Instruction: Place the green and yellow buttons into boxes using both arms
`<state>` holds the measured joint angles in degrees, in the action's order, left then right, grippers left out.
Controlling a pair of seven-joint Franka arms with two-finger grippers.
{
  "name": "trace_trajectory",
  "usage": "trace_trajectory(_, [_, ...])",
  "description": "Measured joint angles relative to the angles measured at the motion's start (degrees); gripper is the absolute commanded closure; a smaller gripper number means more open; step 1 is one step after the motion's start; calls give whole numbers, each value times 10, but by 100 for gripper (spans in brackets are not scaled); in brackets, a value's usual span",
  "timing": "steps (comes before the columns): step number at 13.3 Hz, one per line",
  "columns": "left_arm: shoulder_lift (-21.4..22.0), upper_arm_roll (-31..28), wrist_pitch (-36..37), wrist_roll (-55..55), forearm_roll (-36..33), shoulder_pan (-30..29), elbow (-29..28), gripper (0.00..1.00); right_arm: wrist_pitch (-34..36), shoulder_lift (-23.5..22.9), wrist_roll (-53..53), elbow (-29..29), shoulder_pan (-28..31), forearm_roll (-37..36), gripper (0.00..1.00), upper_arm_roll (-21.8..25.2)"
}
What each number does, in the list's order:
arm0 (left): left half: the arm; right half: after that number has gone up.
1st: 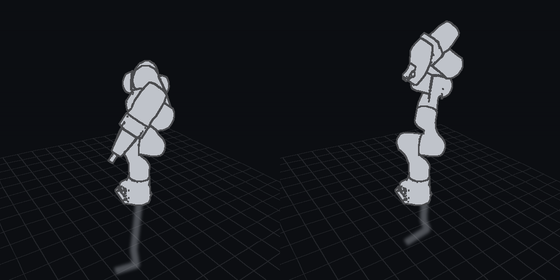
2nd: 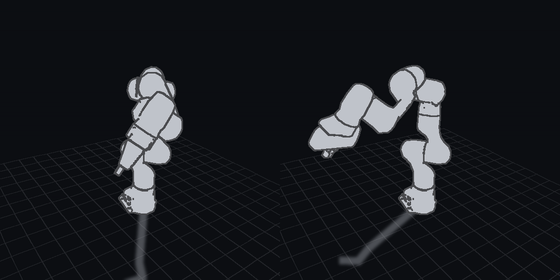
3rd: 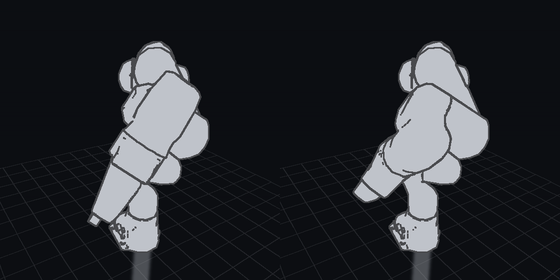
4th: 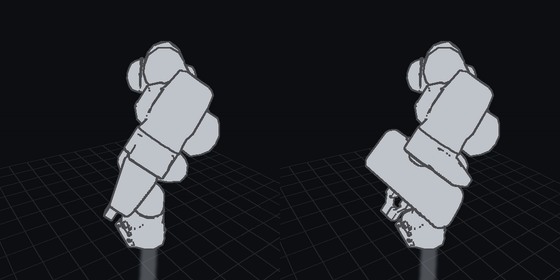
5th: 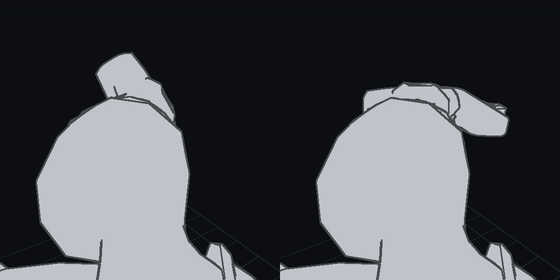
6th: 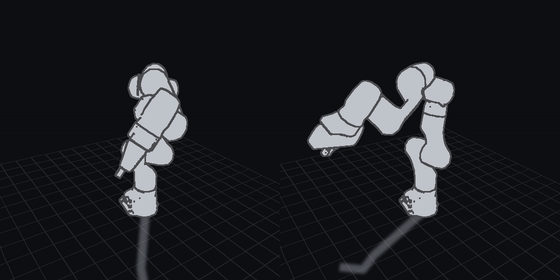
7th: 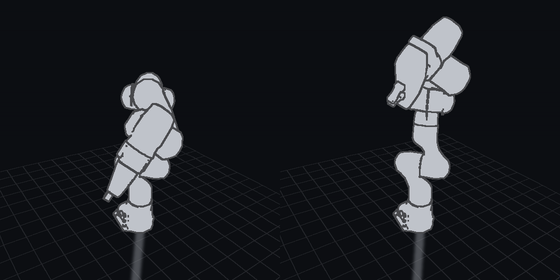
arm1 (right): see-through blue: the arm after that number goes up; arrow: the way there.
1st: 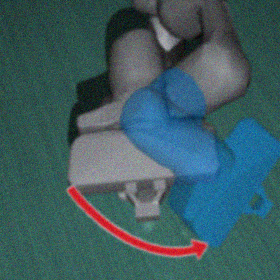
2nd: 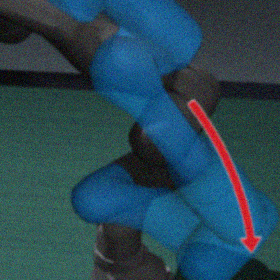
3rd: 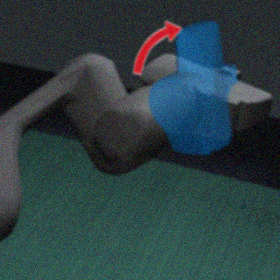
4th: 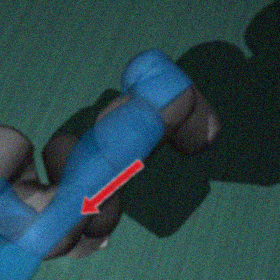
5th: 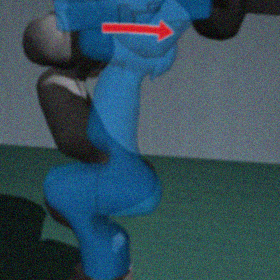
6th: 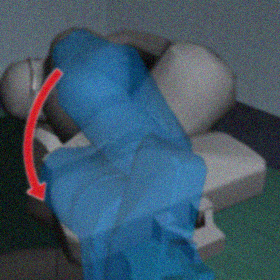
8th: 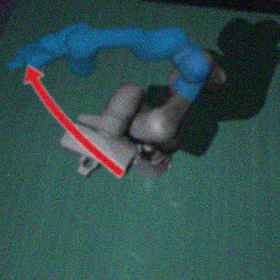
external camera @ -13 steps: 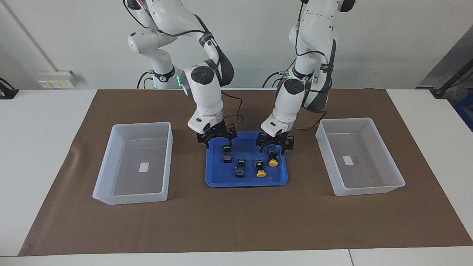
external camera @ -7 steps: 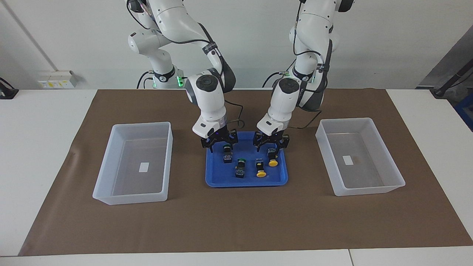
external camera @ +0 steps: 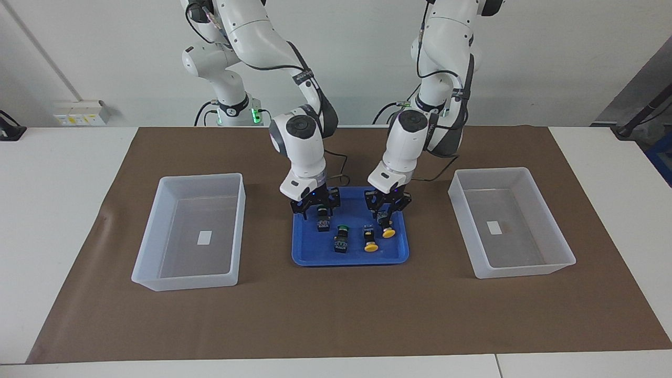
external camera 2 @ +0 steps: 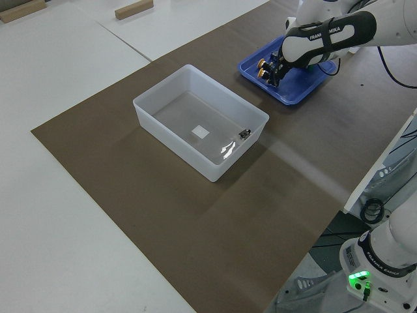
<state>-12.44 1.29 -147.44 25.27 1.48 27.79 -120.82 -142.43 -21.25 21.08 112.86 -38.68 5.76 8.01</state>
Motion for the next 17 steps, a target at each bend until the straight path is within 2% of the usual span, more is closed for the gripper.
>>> trace_trajectory(1, [14,-3,16,0,0,-11,9,100,-1,0,0,2,-1,0,100,0])
trace_trajectory(4, [55,-7,92,-2,-9,-65,38,100,-2,0,22,2,-2,0,100,0])
trace_trajectory(6, [63,-9,104,-11,-25,-105,56,100,4,3,34,-4,-1,2,100,0])
trace_trajectory(9, [59,-10,105,-96,-27,-171,72,100,74,40,44,-39,12,12,100,4])
trace_trajectory(11, [54,-10,99,-170,-27,-218,76,100,120,82,44,-60,46,11,100,6])
trace_trajectory(13, [47,-10,78,-216,-27,-256,77,100,135,111,17,-62,97,5,100,8])
trace_trajectory(17, [19,-9,44,-277,-27,-291,78,100,147,117,-147,-54,209,4,100,9])
